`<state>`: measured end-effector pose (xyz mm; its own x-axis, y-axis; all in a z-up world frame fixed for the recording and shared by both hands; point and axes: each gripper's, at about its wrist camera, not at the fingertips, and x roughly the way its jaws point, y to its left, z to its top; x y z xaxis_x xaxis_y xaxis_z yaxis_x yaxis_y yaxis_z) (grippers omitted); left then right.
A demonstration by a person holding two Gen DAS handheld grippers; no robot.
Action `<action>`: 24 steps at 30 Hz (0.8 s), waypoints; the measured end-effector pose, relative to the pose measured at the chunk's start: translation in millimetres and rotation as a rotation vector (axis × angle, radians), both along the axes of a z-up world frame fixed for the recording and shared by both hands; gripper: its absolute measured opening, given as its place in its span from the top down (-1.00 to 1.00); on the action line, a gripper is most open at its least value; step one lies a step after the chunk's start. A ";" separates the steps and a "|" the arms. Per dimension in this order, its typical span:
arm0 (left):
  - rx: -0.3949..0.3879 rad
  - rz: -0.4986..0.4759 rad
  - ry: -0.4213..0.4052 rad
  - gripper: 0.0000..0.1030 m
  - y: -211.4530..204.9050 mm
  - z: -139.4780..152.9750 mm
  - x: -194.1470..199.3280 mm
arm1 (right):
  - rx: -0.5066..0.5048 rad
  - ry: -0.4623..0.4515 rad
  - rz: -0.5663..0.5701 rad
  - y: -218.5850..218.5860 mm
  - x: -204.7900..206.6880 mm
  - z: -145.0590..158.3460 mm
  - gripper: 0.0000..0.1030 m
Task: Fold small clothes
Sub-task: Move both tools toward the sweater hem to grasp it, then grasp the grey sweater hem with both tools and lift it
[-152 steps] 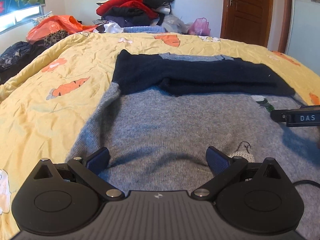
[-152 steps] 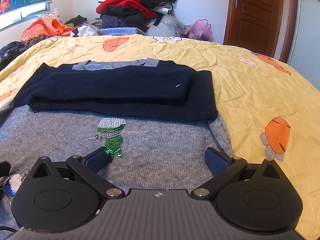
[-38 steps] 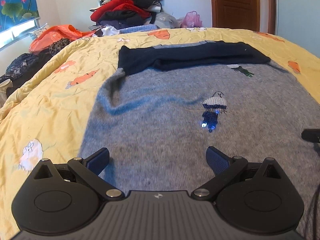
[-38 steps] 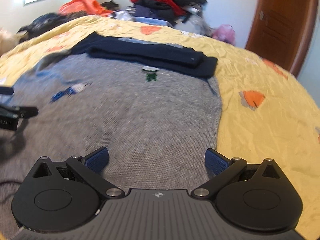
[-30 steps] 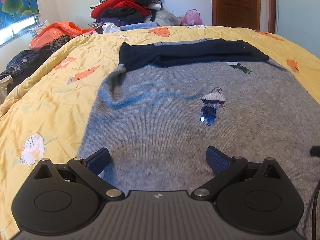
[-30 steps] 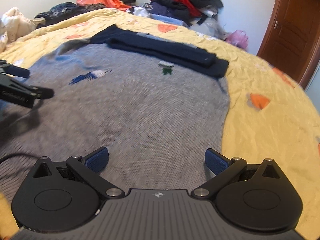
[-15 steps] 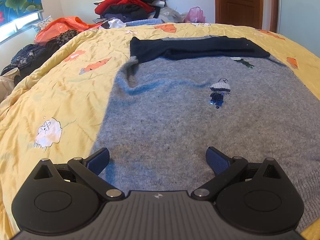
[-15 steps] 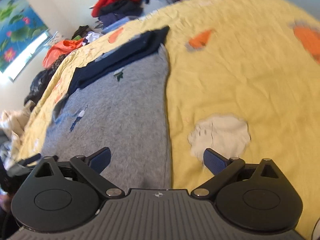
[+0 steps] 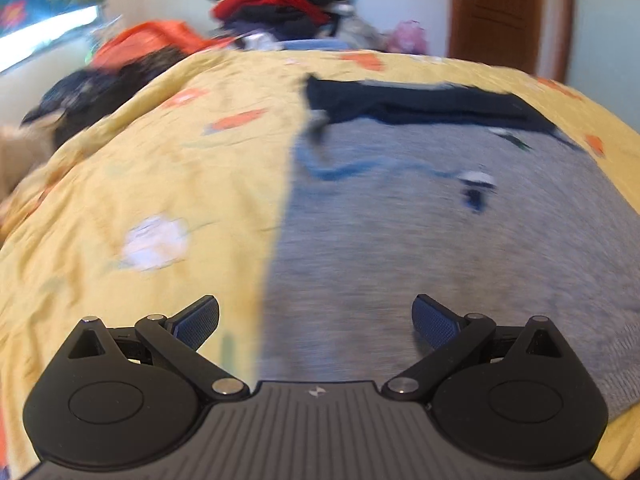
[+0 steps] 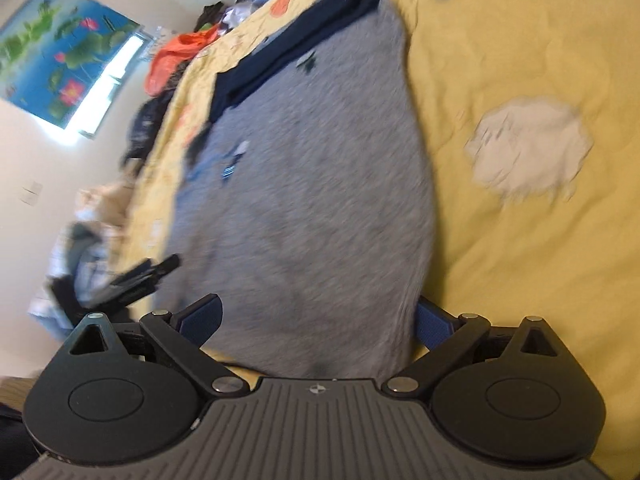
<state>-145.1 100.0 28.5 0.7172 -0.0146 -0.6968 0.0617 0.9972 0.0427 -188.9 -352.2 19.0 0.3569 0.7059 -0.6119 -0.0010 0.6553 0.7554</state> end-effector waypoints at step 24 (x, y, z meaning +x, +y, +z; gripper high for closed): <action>-0.688 -0.105 0.359 -0.22 85.8 -13.3 11.8 | 0.188 0.069 -0.040 -14.0 15.0 -24.0 -0.33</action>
